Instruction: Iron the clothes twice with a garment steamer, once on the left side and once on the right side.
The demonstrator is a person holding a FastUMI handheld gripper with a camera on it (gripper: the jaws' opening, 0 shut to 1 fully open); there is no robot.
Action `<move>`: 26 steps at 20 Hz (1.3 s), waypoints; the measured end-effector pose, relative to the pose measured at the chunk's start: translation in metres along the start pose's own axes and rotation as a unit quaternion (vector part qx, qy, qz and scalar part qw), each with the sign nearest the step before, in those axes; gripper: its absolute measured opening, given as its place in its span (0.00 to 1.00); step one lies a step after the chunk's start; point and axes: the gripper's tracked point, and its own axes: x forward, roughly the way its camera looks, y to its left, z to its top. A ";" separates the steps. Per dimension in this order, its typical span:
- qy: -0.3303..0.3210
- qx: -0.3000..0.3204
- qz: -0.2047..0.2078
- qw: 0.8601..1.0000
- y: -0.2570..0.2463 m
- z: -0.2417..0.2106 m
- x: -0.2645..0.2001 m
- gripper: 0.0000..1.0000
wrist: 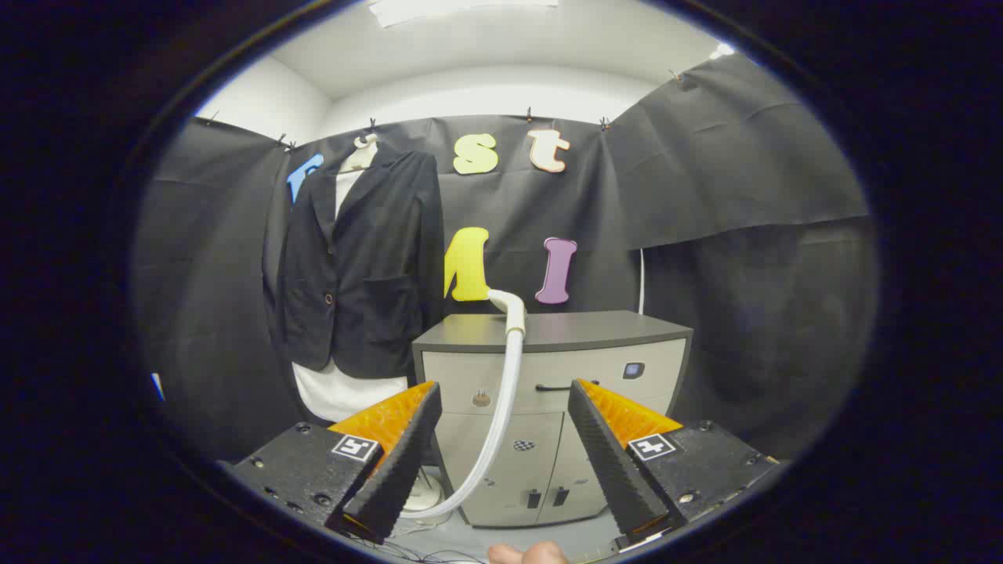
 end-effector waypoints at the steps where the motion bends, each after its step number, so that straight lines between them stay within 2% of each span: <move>1: -0.001 0.000 0.004 1.000 0.004 0.001 -0.001 1.00; 8: -0.007 0.002 -0.005 1.000 0.007 0.009 -0.001 1.00; 20: -0.008 0.009 -0.050 0.999 0.009 0.039 0.024 1.00; 26: 0.030 0.046 -0.079 0.995 0.017 0.045 0.041 1.00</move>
